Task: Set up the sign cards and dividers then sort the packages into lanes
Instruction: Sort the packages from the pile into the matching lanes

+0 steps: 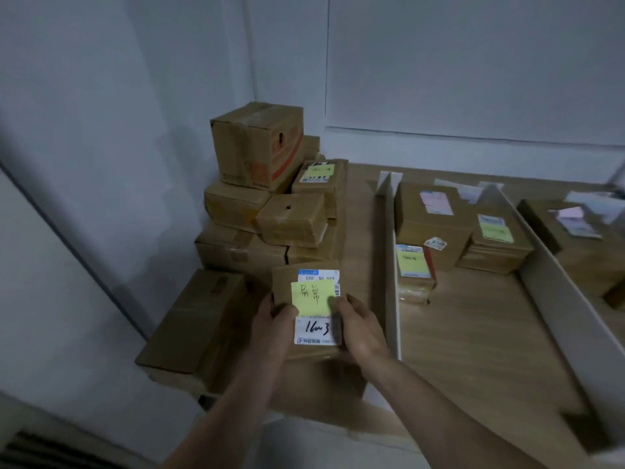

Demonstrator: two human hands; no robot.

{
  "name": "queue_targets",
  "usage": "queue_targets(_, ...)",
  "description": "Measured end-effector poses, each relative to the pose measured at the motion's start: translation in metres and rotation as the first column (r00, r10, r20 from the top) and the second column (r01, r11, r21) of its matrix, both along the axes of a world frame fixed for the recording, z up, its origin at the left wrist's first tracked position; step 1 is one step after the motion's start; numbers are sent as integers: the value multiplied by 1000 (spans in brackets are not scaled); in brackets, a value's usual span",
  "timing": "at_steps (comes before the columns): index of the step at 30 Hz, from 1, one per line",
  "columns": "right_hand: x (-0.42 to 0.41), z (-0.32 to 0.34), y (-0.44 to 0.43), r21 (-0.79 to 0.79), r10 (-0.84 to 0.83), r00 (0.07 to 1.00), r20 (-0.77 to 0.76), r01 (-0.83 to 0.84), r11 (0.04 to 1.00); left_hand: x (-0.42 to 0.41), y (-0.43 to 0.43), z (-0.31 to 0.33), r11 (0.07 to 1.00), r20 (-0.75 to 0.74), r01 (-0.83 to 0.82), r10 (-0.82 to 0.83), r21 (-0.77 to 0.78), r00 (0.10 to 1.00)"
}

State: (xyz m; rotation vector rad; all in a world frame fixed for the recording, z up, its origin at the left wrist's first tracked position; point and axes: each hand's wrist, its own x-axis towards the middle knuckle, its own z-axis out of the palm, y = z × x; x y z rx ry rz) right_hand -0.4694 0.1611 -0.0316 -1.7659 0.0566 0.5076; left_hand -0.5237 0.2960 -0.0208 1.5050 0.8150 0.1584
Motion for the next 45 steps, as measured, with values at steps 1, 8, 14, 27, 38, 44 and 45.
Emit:
queue_targets(1, -5, 8, -14, 28, -28, 1000, 13, 27, 999, -2, -13, 9, 1000, 24, 18, -18, 18, 1000)
queue_targets(8, -47, 55, -133, 196, -188, 976, 111, 164, 967, -17, -126, 56, 993, 187, 90, -74, -82, 980)
queue_targets(14, -83, 87, -246, 234, -430, 888, 164, 388, 891, -36, -241, 96, 959, 262, 260, -224, -112, 939)
queue_targets(27, -128, 125, -429, 374, -798, 559, 224, 707, 600, -40, -432, 133, 778, 448, 623, -532, -75, 718)
queue_targets(38, -105, 128, -522, 368, -889, 355, 288, 817, 445, 14, -535, 131, 558, 466, 827, -715, -71, 522)
queue_targets(44, -92, 128, -559, 382, -934, 263, 242, 859, 341, 35, -581, 128, 481, 477, 873, -751, -78, 456)
queue_targets(45, -91, 130, -567, 382, -938, 263, 226, 862, 334, 38, -588, 128, 465, 475, 882, -760, -79, 444)
